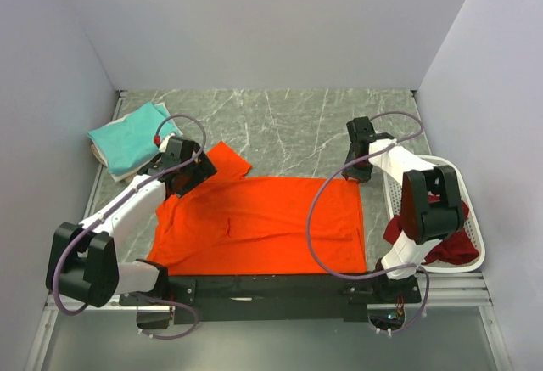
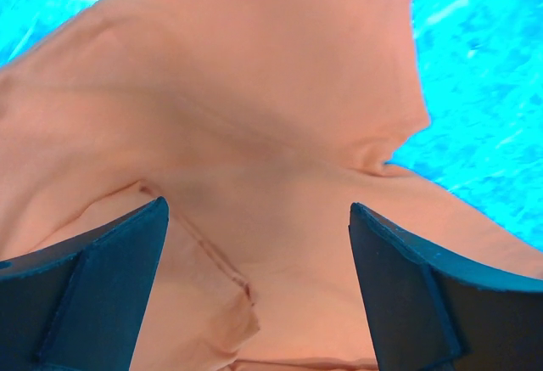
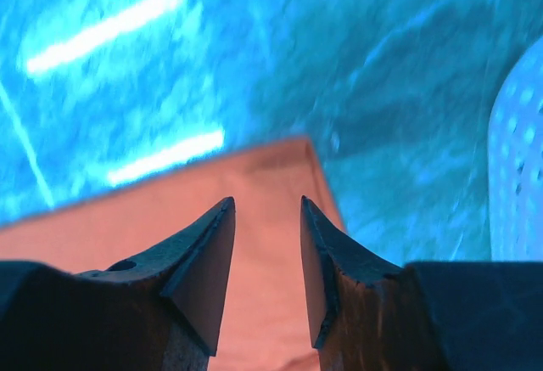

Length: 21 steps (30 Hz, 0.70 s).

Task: Fold and stack the t-shirts
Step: Fold the tshirt

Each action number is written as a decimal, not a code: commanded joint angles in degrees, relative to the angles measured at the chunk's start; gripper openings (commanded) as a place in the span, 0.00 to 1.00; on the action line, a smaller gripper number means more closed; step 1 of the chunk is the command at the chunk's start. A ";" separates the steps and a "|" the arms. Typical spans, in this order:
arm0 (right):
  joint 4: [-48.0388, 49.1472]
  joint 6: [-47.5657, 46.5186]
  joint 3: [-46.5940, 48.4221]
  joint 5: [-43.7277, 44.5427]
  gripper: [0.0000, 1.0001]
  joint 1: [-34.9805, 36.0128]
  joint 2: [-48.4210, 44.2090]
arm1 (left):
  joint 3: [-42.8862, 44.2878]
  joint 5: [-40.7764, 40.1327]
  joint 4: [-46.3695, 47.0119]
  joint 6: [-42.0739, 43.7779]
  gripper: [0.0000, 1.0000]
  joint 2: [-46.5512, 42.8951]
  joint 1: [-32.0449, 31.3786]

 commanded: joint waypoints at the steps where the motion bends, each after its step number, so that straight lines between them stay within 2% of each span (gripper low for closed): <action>1: 4.43 -1.66 2.56 2.90 0.43 -1.56 1.72 | 2.61 0.53 2.16 2.02 0.93 0.77 0.16; 12: 8.47 -2.81 3.70 1.32 0.41 -4.55 7.96 | 4.01 -0.87 0.31 2.90 0.93 0.77 0.07; 15: 8.73 -2.72 3.35 0.79 0.38 -4.55 8.49 | 4.80 -0.87 0.66 3.52 0.94 1.47 0.16; 21: 7.95 -1.49 1.51 -0.44 0.32 -4.64 7.79 | 10.07 -2.98 0.93 7.29 0.94 7.26 0.16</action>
